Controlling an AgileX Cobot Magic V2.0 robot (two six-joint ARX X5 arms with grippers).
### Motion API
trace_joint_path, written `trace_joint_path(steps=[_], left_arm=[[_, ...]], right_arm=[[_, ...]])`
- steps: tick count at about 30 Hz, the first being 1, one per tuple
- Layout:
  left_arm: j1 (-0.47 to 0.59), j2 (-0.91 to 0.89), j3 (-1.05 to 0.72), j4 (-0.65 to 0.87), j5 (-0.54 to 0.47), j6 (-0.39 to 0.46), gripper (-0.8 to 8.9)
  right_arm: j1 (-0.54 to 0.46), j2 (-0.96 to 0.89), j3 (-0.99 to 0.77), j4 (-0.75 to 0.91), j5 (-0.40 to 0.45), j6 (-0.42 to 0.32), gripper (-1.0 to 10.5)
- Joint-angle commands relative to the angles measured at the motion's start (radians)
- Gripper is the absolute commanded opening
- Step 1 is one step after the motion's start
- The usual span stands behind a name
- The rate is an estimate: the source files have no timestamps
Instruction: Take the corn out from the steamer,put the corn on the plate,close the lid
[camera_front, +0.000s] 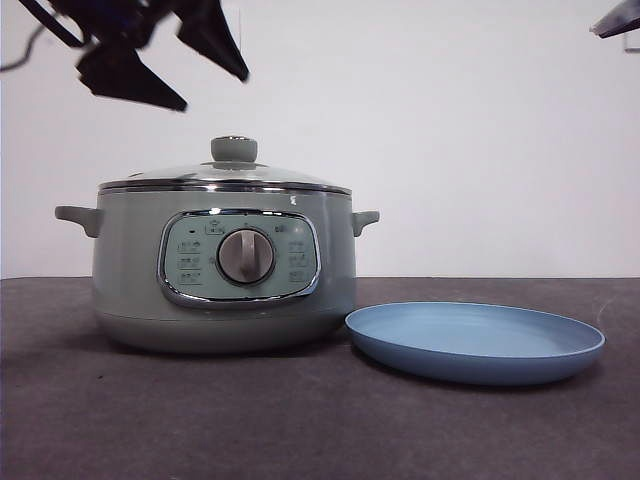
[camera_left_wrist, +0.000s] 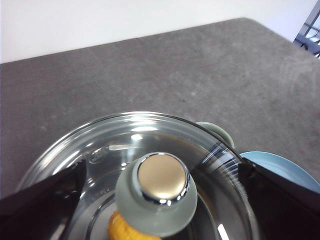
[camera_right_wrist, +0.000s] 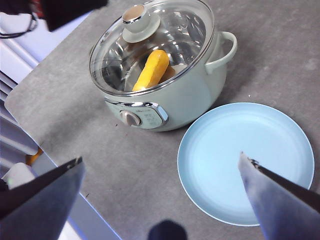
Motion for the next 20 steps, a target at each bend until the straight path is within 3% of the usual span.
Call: trace_joint_path(steps=[1, 16, 18, 20], left_arm=[[-0.023, 0.039, 0.002, 0.040, -0.043, 0.016, 5.93], [-0.078, 0.167, 0.002, 0.080, -0.142, 0.030, 5.89], [-0.087, 0.167, 0.002, 0.080, -0.161, 0.030, 4.81], [-0.089, 0.166, 0.002, 0.080, -0.156, 0.030, 2.90]], right_arm=[[0.002, 0.001, 0.002, 0.004, 0.002, -0.007, 6.3], [0.002, 0.000, 0.002, -0.001, 0.002, -0.006, 6.3], [0.002, 0.001, 0.002, -0.005, 0.002, -0.007, 6.3], [0.002, 0.001, 0.002, -0.006, 0.002, -0.007, 6.3]])
